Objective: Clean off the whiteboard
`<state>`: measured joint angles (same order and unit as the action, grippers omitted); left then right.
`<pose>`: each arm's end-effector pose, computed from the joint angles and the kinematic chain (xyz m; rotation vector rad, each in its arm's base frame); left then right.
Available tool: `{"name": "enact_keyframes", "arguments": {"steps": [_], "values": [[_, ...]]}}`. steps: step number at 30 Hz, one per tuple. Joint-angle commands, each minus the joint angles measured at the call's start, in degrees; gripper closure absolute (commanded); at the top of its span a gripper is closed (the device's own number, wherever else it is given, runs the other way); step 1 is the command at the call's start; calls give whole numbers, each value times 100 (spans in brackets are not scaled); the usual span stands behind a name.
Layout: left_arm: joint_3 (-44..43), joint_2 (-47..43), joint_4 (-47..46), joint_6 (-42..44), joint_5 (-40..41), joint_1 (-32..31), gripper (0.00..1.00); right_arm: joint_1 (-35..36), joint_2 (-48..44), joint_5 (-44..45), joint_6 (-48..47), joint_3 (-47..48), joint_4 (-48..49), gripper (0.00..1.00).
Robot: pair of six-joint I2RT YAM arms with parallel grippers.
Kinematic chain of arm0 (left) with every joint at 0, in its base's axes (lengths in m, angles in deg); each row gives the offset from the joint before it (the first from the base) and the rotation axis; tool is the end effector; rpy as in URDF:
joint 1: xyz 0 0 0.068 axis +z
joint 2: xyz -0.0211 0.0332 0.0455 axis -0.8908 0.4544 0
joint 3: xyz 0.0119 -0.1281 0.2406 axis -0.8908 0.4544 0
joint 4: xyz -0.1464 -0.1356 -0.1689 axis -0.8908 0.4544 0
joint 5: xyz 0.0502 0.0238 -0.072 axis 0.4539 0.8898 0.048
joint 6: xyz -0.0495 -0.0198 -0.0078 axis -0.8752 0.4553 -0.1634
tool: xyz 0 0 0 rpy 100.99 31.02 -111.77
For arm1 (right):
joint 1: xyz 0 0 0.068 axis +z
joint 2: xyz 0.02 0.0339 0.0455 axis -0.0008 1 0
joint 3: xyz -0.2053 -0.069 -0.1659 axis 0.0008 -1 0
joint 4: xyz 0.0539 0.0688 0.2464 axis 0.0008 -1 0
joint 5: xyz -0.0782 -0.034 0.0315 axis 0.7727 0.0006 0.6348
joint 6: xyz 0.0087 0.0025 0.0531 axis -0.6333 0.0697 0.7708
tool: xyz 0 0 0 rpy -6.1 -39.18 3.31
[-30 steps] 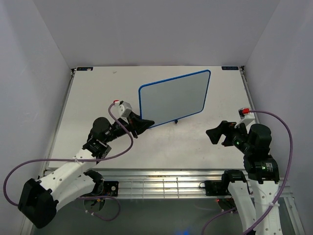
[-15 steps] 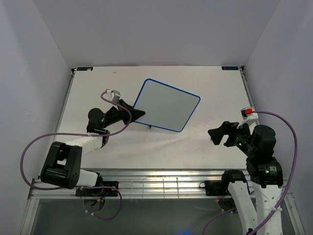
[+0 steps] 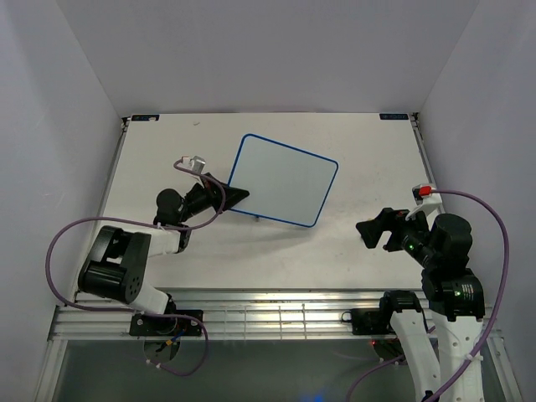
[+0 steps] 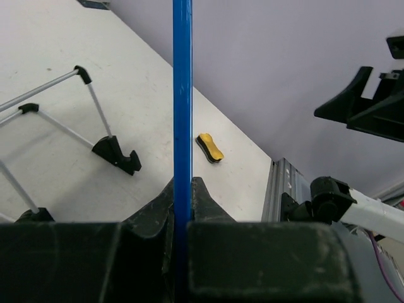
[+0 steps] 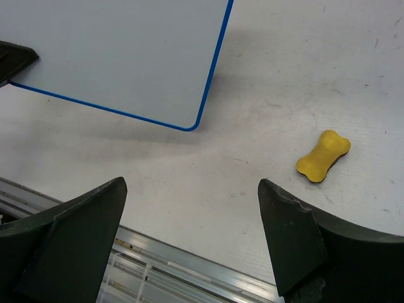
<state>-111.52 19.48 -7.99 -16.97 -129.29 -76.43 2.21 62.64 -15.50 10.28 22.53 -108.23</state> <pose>0.2547 -0.0885 0.2170 0.3685 1.5422 -1.3954 0.0795 0.0149 0.3384 -0.0577 1.9120 0.5018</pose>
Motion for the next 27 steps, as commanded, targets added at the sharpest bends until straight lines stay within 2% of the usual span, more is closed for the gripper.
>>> {"name": "enact_keyframes", "arguments": {"steps": [1, 6, 14, 27], "values": [[-239, 53, -2280, -92, 704, 27, 100, -15, 38, -33, -69, 77, 203, 10], [-546, 271, -2307, 260, 1012, 27, 100, -15, 90, -104, -52, 59, 273, 10], [-1161, 817, -2377, 137, 1074, 9, 100, -15, 187, -104, -43, -72, 396, 10], [-1812, 1704, -2474, 243, 810, 62, 100, -15, 301, -165, -69, -125, 475, 10]]}}
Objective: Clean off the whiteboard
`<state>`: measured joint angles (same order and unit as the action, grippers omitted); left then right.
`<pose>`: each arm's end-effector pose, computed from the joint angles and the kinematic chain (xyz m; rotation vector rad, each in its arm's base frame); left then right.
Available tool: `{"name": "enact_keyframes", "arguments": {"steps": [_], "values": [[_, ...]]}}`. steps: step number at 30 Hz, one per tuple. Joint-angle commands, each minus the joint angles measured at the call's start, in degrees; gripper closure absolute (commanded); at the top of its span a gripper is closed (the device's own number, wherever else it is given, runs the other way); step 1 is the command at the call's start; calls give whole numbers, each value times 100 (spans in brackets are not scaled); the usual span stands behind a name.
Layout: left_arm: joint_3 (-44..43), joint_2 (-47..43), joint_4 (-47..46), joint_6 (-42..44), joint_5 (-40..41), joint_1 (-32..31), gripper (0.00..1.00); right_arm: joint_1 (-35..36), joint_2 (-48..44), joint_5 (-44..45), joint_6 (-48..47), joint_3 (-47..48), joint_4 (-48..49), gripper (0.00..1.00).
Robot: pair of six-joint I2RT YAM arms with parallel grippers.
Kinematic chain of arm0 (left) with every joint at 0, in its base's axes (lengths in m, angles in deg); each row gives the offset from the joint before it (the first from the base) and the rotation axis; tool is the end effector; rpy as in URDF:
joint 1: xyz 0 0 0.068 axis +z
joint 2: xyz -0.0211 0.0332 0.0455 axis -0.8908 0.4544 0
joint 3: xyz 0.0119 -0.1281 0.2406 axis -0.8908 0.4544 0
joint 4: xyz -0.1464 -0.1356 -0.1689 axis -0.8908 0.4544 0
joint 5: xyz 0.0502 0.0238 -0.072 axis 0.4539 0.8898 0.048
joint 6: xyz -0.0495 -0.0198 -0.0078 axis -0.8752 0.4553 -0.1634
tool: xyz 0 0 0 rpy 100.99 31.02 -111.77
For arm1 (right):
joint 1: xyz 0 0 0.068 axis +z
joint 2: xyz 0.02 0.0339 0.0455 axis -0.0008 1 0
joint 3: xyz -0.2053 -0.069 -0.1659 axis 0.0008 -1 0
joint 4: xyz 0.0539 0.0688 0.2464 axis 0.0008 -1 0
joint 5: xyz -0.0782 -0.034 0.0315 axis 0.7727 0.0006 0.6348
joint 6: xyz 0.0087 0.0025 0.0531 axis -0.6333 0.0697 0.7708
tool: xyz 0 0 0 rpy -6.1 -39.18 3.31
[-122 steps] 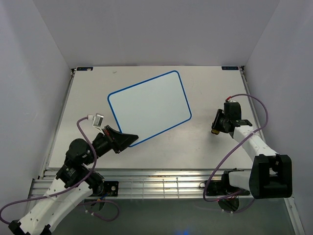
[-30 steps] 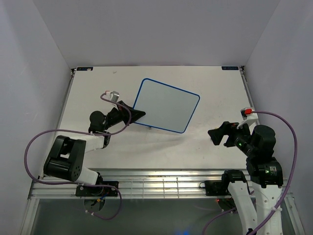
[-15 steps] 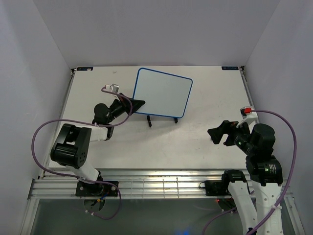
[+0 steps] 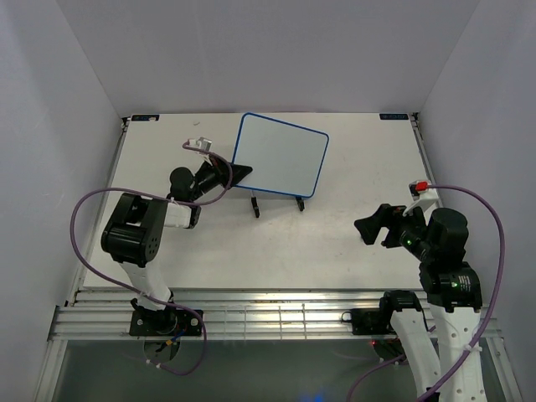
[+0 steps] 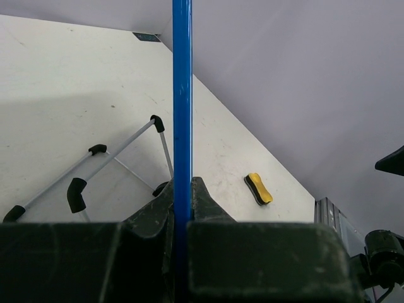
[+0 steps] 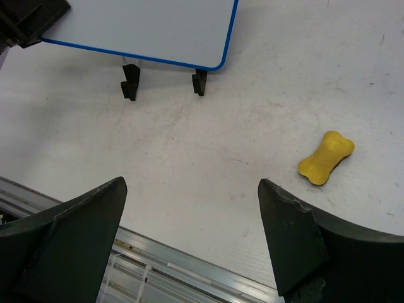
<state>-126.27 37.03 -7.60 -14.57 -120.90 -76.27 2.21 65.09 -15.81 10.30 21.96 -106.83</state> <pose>0.3297 -0.1016 0.1984 0.2332 1.5626 -1.2809 0.0910 0.0155 0.3351 -0.0549 1.9398 0.5094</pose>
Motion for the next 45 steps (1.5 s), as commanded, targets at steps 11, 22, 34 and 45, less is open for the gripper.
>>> {"name": "enact_keyframes", "arguments": {"steps": [11, 22, 34, 45], "values": [[-170, 310, -2689, 239, -389, 100, 100, -15, 118, -240, -54, -147, 467, 10], [-126, 776, -2689, 1048, -1110, 302, 100, -15, 39, -302, -10, -200, 529, 10], [-11, 1373, -2663, 1268, -1338, 618, 89, -15, -22, -433, 17, -192, 590, 10], [-3, 1734, -2654, 1241, -1418, 680, 81, -15, -66, -548, 52, -402, 731, 10]]}}
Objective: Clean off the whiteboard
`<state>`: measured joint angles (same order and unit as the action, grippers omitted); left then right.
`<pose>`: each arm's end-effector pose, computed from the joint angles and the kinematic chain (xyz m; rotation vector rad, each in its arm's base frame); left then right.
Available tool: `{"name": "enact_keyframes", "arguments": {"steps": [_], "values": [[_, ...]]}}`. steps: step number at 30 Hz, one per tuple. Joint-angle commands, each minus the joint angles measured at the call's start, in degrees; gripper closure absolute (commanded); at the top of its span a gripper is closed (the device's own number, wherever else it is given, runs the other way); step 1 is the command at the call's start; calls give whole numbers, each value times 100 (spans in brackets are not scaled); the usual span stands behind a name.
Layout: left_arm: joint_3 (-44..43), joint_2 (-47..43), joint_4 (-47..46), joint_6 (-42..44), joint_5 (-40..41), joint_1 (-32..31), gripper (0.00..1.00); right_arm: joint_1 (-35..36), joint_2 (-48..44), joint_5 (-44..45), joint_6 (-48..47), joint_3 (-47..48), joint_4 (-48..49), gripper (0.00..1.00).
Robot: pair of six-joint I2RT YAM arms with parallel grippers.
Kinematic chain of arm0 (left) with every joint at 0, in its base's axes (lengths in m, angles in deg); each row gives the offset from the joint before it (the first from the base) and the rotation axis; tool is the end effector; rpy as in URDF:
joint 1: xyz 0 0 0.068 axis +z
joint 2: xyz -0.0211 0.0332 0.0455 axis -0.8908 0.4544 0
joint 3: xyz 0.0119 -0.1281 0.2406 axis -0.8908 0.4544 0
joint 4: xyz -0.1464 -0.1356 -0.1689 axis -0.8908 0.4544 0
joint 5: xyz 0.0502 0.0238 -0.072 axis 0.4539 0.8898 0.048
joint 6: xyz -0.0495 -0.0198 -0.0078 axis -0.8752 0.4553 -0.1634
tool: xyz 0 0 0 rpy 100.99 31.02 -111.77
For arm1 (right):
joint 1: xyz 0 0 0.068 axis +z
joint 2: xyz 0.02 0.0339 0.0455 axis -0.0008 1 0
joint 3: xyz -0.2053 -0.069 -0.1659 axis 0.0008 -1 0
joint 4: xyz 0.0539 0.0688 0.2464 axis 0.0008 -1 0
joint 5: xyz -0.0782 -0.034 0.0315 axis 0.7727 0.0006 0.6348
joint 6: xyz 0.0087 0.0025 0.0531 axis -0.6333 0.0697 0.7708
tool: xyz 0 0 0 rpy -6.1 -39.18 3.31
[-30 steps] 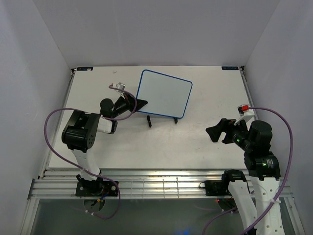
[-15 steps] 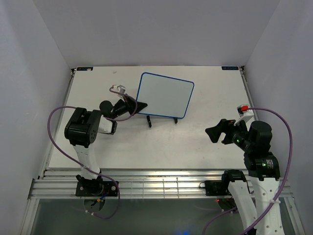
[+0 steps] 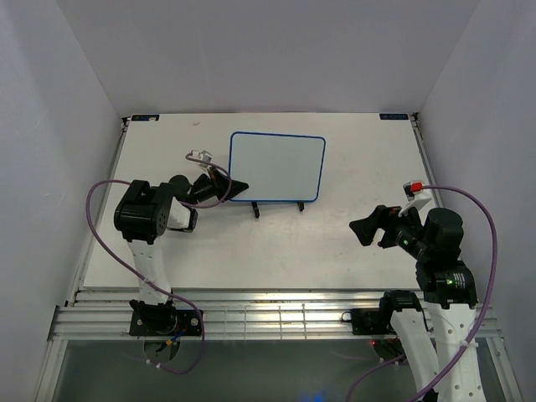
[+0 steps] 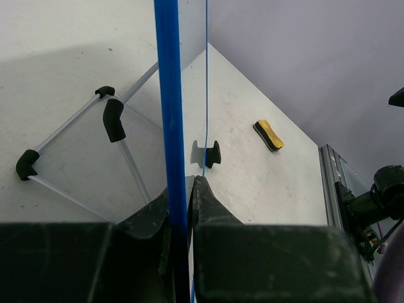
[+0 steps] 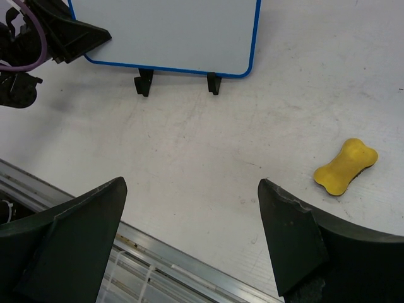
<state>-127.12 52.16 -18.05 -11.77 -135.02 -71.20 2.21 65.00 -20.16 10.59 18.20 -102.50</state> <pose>0.3443 -0.0791 0.1318 0.3920 1.6317 -1.3486 0.0989 0.0184 0.3226 -0.1049 1.9266 0.5844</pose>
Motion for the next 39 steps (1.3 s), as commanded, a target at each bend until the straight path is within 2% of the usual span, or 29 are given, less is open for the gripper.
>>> {"name": "enact_keyframes", "arguments": {"steps": [1, 8, 17, 31, 36, 39], "values": [[83, 239, -1609, 971, -23, 173, 80, -15, -66, -104, 23, -27, 298, 10], [56, 538, -1609, 1041, -225, 173, 75, -15, -119, -139, 32, -114, 368, 10], [-101, 644, -1600, 1015, -216, 173, 78, -15, -154, -130, 23, -88, 377, 10], [-102, 749, -1592, 883, -103, -47, 73, -15, -189, -157, 67, -238, 474, 10], [100, 670, -1592, 839, 82, 84, 69, -15, -181, -148, 50, -194, 430, 10], [214, 626, -1592, 734, 205, 164, 61, -15, -189, -183, 50, -220, 456, 10]]}}
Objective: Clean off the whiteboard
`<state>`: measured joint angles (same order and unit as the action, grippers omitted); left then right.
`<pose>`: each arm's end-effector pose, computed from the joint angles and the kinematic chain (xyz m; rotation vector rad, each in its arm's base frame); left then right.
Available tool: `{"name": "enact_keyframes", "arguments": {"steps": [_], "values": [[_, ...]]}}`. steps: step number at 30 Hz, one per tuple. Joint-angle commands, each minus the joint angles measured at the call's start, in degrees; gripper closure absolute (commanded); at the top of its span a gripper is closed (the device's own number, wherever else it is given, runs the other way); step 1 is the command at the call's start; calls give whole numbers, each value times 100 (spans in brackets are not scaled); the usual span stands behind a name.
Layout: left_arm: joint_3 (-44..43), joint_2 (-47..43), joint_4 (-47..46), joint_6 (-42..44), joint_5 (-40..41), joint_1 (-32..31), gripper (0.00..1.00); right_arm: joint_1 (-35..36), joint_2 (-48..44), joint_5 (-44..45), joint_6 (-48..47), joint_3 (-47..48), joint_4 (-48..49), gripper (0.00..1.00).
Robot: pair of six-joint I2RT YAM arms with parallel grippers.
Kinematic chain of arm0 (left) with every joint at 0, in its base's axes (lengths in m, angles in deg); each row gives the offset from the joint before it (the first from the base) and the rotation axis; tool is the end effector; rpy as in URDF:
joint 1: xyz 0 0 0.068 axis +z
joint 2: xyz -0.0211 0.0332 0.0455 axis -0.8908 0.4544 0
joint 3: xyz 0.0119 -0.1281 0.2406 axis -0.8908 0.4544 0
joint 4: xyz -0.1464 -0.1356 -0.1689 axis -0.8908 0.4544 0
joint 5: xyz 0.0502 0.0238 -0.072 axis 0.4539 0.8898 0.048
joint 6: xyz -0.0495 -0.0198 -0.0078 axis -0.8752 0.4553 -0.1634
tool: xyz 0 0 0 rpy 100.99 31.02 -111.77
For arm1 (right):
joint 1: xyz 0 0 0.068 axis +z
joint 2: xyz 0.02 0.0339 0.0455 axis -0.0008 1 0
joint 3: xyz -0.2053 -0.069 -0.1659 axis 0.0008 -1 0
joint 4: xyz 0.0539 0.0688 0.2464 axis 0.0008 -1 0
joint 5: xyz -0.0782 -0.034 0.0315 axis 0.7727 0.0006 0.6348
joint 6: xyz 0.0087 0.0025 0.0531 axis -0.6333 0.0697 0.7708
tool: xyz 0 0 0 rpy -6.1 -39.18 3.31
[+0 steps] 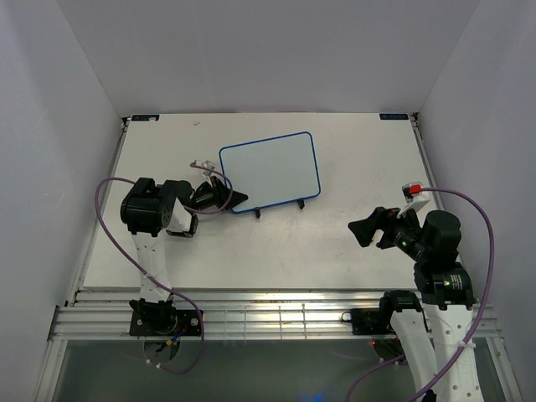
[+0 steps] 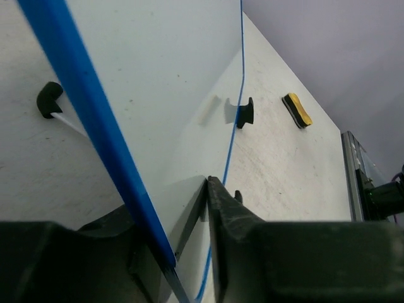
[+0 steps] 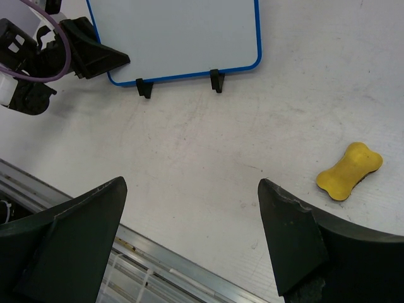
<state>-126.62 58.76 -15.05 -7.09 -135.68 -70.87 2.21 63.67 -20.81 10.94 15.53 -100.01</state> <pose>0.3419 -0.0769 0.0870 0.3697 1.7609 -1.3430 0.0998 0.0188 0.3141 -0.1120 1.9073 0.5969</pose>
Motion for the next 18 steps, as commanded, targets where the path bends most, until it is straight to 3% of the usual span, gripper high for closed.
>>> {"name": "enact_keyframes", "arguments": {"steps": [1, 5, 7, 8, 12, 18], "values": [[190, -60, -1891, 248, 410, 148, 56, -15, -65, -126, 32, 47, 216, 10], [314, -166, -1882, 310, 517, 149, 52, -15, -65, -118, 32, 38, 216, 10], [314, -201, -1882, 292, 517, 149, 24, -15, -65, -109, 32, 47, 207, 10], [296, -236, -1882, 257, 517, 149, 2, -15, -65, -100, 32, 47, 190, 10], [366, -411, -1882, 221, 665, 149, 2, -15, -65, -74, 32, 38, 189, 10], [1120, -904, -1874, 178, 1876, 341, 2, -15, -21, 23, -20, -50, 198, 10]]}}
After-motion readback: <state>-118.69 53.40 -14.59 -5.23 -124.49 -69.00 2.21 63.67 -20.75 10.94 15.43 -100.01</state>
